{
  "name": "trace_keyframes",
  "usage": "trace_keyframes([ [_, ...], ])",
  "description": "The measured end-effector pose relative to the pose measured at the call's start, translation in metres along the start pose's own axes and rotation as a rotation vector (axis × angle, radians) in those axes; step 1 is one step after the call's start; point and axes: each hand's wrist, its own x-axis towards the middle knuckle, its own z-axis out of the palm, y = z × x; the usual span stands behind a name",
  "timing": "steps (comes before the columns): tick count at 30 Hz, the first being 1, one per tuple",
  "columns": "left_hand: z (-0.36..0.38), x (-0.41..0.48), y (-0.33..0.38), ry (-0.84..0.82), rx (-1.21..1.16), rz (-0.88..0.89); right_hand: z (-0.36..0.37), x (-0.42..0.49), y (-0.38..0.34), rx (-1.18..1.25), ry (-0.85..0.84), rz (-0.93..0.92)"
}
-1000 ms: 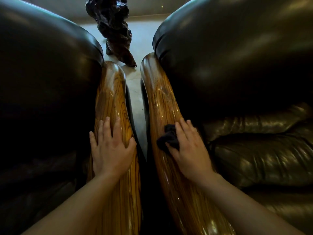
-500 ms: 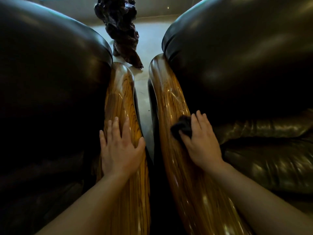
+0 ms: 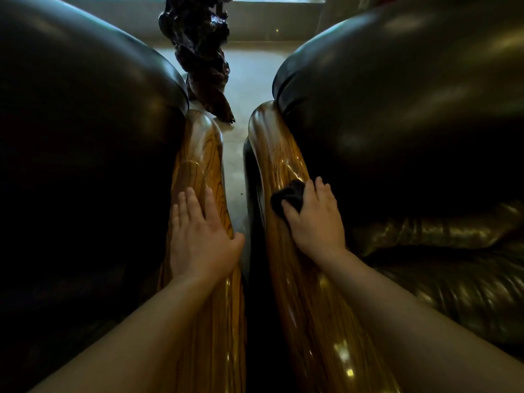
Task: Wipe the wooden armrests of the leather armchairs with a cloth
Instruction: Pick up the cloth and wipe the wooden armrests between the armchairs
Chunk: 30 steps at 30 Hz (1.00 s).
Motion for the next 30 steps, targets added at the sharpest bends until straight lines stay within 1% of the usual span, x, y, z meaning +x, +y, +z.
trace_keyframes([
  [2,0.003,-0.003,0.0,0.007,0.003,0.006,0.003,-0.006,-0.008,-0.049,0.008,-0.105],
  [4,0.001,-0.005,0.0,0.007,0.0,0.01,0.003,-0.031,0.002,-0.094,0.003,-0.223],
  [5,-0.001,-0.005,0.001,0.0,-0.006,0.015,-0.001,-0.042,0.011,-0.097,-0.005,-0.243],
  [6,-0.002,-0.004,0.001,-0.009,-0.013,0.02,-0.003,-0.045,0.021,-0.083,-0.016,-0.231],
  [8,-0.003,-0.005,0.001,-0.02,-0.026,0.014,-0.005,-0.028,0.031,-0.005,-0.041,-0.114],
  [10,-0.004,-0.006,0.002,-0.022,-0.033,0.007,-0.005,0.006,0.022,0.073,-0.036,0.012],
  [11,-0.005,-0.006,0.003,-0.02,-0.036,0.003,-0.004,0.023,0.012,0.079,-0.029,0.036],
  [14,-0.006,-0.006,0.003,-0.019,-0.034,-0.01,-0.002,0.051,-0.014,0.026,-0.029,-0.033],
  [18,-0.005,-0.005,0.002,-0.038,-0.067,-0.009,-0.006,0.009,0.002,-0.033,-0.058,-0.265],
  [19,-0.006,-0.005,0.002,-0.037,-0.069,-0.006,-0.007,0.003,0.011,-0.029,-0.083,-0.273],
  [20,-0.006,-0.004,0.002,-0.03,-0.066,-0.002,-0.007,0.005,0.018,-0.009,-0.097,-0.241],
  [23,-0.007,-0.004,0.002,-0.022,-0.067,-0.009,-0.008,0.042,0.013,0.073,-0.08,-0.07],
  [24,-0.007,-0.004,0.003,-0.019,-0.067,-0.012,-0.008,0.058,0.005,0.08,-0.066,-0.045],
  [28,-0.007,-0.003,0.004,-0.004,-0.051,-0.022,-0.001,0.103,-0.027,-0.006,-0.011,-0.062],
  [30,-0.007,-0.004,0.005,-0.004,-0.044,-0.023,0.004,0.11,-0.035,-0.099,0.023,-0.12],
])
